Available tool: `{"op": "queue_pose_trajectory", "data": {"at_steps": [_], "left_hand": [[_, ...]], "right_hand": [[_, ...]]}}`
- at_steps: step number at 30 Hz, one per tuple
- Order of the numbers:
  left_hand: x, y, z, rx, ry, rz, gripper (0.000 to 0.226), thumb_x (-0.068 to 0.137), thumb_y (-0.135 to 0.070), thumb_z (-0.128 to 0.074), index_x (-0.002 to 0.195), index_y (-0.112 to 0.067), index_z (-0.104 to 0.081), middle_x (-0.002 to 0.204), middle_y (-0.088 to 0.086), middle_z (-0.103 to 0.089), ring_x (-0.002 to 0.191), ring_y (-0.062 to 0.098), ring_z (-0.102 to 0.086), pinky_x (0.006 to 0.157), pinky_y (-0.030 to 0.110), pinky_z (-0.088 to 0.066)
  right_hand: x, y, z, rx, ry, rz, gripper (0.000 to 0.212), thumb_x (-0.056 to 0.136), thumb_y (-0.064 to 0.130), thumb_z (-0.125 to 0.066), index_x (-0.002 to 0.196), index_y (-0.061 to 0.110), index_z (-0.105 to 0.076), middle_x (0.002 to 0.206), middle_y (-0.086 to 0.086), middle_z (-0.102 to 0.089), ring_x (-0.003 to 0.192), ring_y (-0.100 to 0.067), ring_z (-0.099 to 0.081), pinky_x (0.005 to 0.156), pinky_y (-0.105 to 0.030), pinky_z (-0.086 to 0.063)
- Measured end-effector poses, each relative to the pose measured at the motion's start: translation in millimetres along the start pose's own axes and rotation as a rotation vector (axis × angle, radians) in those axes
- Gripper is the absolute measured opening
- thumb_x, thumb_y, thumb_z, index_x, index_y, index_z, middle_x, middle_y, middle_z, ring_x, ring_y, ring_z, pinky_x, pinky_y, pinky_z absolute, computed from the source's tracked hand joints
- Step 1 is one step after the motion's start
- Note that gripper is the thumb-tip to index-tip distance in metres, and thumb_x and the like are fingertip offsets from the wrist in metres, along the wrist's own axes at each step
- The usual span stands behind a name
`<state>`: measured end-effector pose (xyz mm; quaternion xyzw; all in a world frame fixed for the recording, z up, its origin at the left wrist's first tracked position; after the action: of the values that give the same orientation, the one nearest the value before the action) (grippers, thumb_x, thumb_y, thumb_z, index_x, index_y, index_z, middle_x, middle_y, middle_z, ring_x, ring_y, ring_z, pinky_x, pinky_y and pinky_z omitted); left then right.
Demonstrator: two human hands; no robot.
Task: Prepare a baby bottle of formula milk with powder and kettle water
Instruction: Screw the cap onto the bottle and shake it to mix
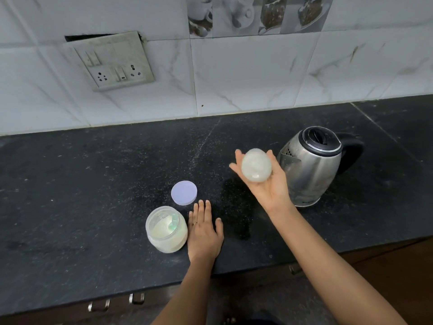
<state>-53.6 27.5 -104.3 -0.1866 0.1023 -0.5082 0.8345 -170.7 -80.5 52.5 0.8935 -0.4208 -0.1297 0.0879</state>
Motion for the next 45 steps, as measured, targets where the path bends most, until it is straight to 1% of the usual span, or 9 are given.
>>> {"op": "queue_pose_trajectory", "data": {"at_steps": [7, 11, 15, 18, 23, 27, 35, 39, 45], "left_hand": [[-0.2, -0.8, 1.2, 0.003, 0.002, -0.002, 0.078, 0.085, -0.049, -0.002, 0.153, -0.014, -0.015, 0.160, 0.006, -0.013, 0.148, 0.017, -0.005, 0.118, 0.030, 0.008], [1.5, -0.7, 1.7, 0.009, 0.002, 0.002, 0.074, 0.088, -0.048, -0.005, 0.153, -0.014, -0.013, 0.161, 0.005, -0.010, 0.148, 0.017, -0.003, 0.118, 0.030, 0.008], [0.9, 0.2, 0.8, 0.012, 0.014, 0.003, 0.066, 0.094, -0.044, -0.013, 0.153, -0.014, -0.013, 0.161, 0.006, -0.010, 0.148, 0.017, -0.003, 0.119, 0.031, 0.007], [0.3, -0.2, 1.4, 0.002, 0.005, -0.005, 0.078, 0.084, -0.049, -0.001, 0.153, -0.014, -0.014, 0.161, 0.006, -0.011, 0.148, 0.017, -0.004, 0.118, 0.030, 0.008], [-0.2, -0.2, 1.6, -0.007, 0.009, -0.004, 0.079, 0.083, -0.049, 0.000, 0.153, -0.013, -0.014, 0.161, 0.006, -0.012, 0.148, 0.018, -0.005, 0.117, 0.030, 0.009], [1.0, -0.2, 1.4, -0.029, 0.000, 0.002, 0.079, 0.083, -0.049, -0.002, 0.152, -0.014, -0.016, 0.160, 0.006, -0.013, 0.148, 0.017, -0.004, 0.118, 0.030, 0.008], [0.9, 0.0, 1.8, -0.042, 0.000, -0.003, 0.079, 0.083, -0.049, -0.003, 0.152, -0.013, -0.017, 0.160, 0.006, -0.015, 0.148, 0.017, -0.005, 0.117, 0.029, 0.009], [0.8, 0.2, 1.4, -0.052, -0.006, -0.002, 0.078, 0.084, -0.049, -0.005, 0.152, -0.013, -0.019, 0.160, 0.006, -0.015, 0.148, 0.017, -0.006, 0.118, 0.030, 0.008], [1.0, 0.0, 1.8, -0.047, -0.007, -0.005, 0.080, 0.083, -0.049, -0.003, 0.152, -0.013, -0.018, 0.160, 0.007, -0.015, 0.148, 0.018, -0.006, 0.117, 0.029, 0.010]], "right_hand": [[-2.1, -5.1, -2.4, -0.099, -0.014, 0.014, 0.046, 0.076, 0.023, -0.076, 0.110, 0.003, -0.053, 0.103, -0.023, -0.066, 0.099, -0.035, -0.068, 0.077, -0.054, -0.057], [-11.9, -12.3, -1.4, -0.252, 0.072, -0.117, 0.084, 0.056, 0.023, -0.092, 0.125, 0.004, -0.050, 0.107, -0.019, -0.067, 0.094, -0.031, -0.070, 0.072, -0.049, -0.058], [-4.6, -7.6, -5.0, -0.199, 0.041, -0.008, 0.063, 0.068, 0.026, -0.085, 0.115, 0.004, -0.051, 0.109, -0.021, -0.058, 0.095, -0.031, -0.069, 0.077, -0.055, -0.056], [-6.3, -9.4, 3.3, -0.333, 0.066, -0.110, 0.094, 0.058, 0.024, -0.092, 0.136, 0.011, -0.041, 0.108, -0.018, -0.064, 0.095, -0.030, -0.069, 0.076, -0.053, -0.056], [-4.1, -4.7, 3.2, -0.201, -0.009, 0.008, 0.064, 0.064, 0.027, -0.087, 0.113, 0.001, -0.055, 0.103, -0.023, -0.065, 0.096, -0.033, -0.070, 0.073, -0.052, -0.058], [-7.9, -8.8, 9.6, -0.306, 0.026, -0.085, 0.098, 0.048, 0.025, -0.096, 0.132, 0.009, -0.047, 0.109, -0.020, -0.067, 0.098, -0.033, -0.070, 0.072, -0.053, -0.058], [-11.2, -26.0, 12.7, -0.468, 0.144, -0.119, 0.095, 0.059, 0.017, -0.091, 0.139, 0.029, -0.039, 0.111, -0.021, -0.064, 0.102, -0.038, -0.066, 0.081, -0.062, -0.054], [-4.9, -19.7, 11.4, -0.302, -0.022, 0.000, 0.094, 0.049, 0.021, -0.097, 0.127, 0.014, -0.044, 0.115, -0.023, -0.054, 0.101, -0.034, -0.068, 0.075, -0.057, -0.056], [-11.2, -12.1, 19.7, -0.425, 0.054, -0.026, 0.102, 0.054, 0.021, -0.094, 0.140, 0.023, -0.039, 0.111, -0.021, -0.062, 0.102, -0.037, -0.066, 0.076, -0.056, -0.056]]}}
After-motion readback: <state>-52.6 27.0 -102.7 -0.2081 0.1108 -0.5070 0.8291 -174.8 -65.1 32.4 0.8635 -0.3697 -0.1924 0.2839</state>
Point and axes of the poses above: each hand's wrist, its own x-axis towards the middle knuckle, its own z-axis out of the back of the hand, y = z × x, the point moved 1 cm from there along x, towards the middle knuckle
